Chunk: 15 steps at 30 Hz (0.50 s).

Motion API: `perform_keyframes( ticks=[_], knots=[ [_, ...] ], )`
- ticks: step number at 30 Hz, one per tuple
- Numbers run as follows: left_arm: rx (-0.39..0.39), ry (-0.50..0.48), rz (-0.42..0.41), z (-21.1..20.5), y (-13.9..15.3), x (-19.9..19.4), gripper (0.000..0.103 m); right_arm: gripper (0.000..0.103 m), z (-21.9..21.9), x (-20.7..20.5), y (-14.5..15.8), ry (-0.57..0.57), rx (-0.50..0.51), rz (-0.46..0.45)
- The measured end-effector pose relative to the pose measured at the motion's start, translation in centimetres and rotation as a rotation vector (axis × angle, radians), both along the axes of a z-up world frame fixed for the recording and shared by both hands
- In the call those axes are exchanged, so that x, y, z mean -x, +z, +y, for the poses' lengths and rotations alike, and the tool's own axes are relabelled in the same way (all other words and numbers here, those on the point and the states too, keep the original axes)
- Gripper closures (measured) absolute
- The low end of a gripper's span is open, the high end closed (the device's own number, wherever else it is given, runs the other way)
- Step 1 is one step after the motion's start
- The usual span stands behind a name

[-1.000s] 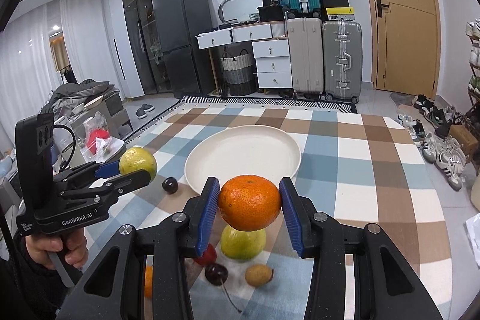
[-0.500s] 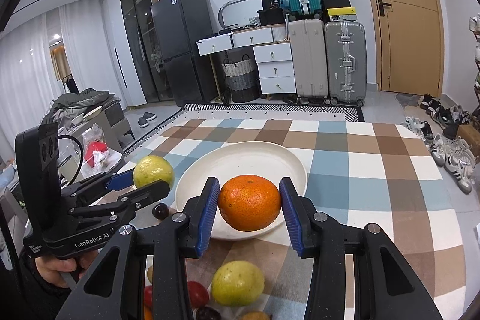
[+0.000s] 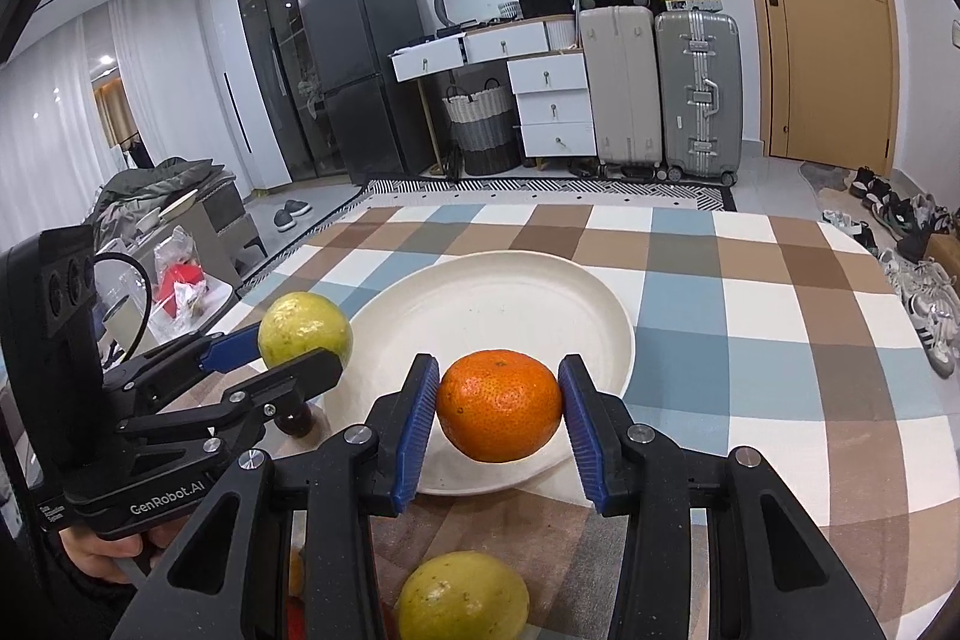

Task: Organize fruits
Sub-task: 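Carry both fruits over the white plate and open both grippers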

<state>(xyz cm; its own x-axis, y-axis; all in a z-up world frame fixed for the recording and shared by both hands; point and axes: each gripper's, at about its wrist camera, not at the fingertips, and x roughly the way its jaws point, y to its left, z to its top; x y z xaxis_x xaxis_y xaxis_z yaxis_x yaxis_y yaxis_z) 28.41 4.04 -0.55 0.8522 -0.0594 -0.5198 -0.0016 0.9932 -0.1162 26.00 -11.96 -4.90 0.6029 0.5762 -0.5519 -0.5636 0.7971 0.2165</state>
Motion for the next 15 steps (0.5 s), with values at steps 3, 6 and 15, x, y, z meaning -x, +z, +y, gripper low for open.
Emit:
perform_keyframes(
  ticks=[3,6,15],
  knots=[
    [-0.007,-0.002,0.008,-0.2,-0.4,0.0,0.053,0.061,0.2,-0.5,-0.6,0.003,0.007,0.015],
    [-0.002,0.002,0.015,0.0,-0.6,-0.3,0.053,0.061,0.4,-0.9,-1.1,0.010,0.018,0.030],
    [-0.026,0.002,0.053,-0.4,-1.2,-1.2,0.053,0.061,1.2,-1.8,-2.4,0.016,0.047,0.067]
  ],
)
